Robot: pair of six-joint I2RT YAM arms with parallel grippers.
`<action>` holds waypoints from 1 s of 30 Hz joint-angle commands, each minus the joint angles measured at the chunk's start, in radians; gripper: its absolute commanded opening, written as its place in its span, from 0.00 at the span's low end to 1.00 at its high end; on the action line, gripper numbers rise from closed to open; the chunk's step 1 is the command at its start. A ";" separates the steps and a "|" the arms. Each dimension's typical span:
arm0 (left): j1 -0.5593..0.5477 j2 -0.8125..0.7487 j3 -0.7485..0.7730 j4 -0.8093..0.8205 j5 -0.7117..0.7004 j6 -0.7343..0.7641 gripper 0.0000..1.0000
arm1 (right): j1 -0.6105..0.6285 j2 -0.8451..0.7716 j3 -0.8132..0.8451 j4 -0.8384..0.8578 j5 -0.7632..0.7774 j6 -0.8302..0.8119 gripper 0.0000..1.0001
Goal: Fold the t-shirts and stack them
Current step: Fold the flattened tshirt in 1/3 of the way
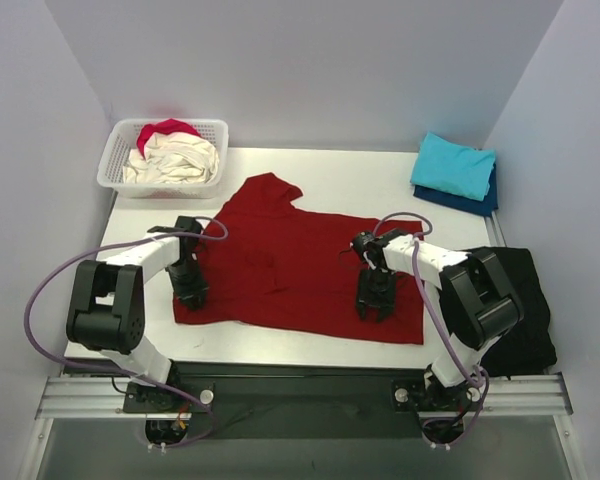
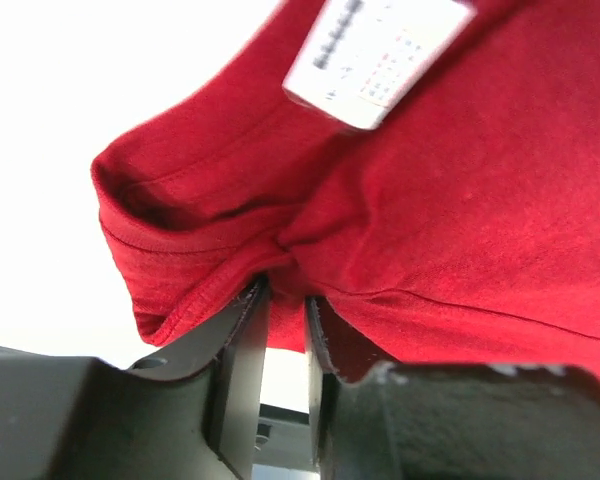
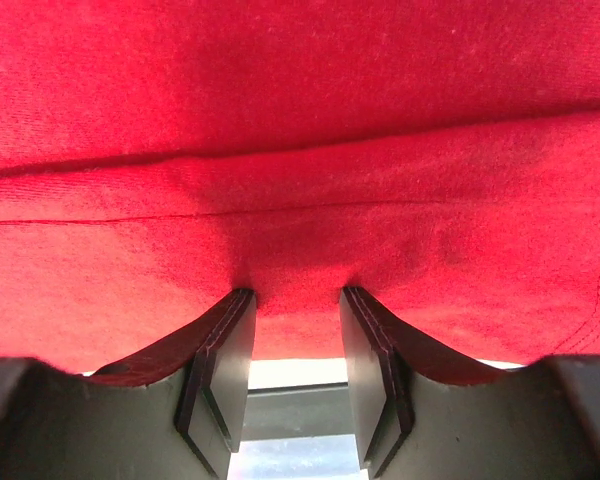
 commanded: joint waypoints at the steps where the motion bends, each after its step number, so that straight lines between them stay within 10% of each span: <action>1: 0.094 -0.036 -0.063 -0.040 0.055 -0.014 0.30 | 0.010 0.067 -0.109 -0.039 0.014 -0.002 0.39; 17: 0.191 -0.335 -0.232 -0.096 0.172 -0.290 0.22 | 0.035 -0.011 -0.228 -0.062 -0.020 0.033 0.38; 30: 0.099 -0.347 0.186 0.064 0.095 -0.137 0.34 | 0.081 -0.221 0.070 -0.194 0.164 -0.016 0.40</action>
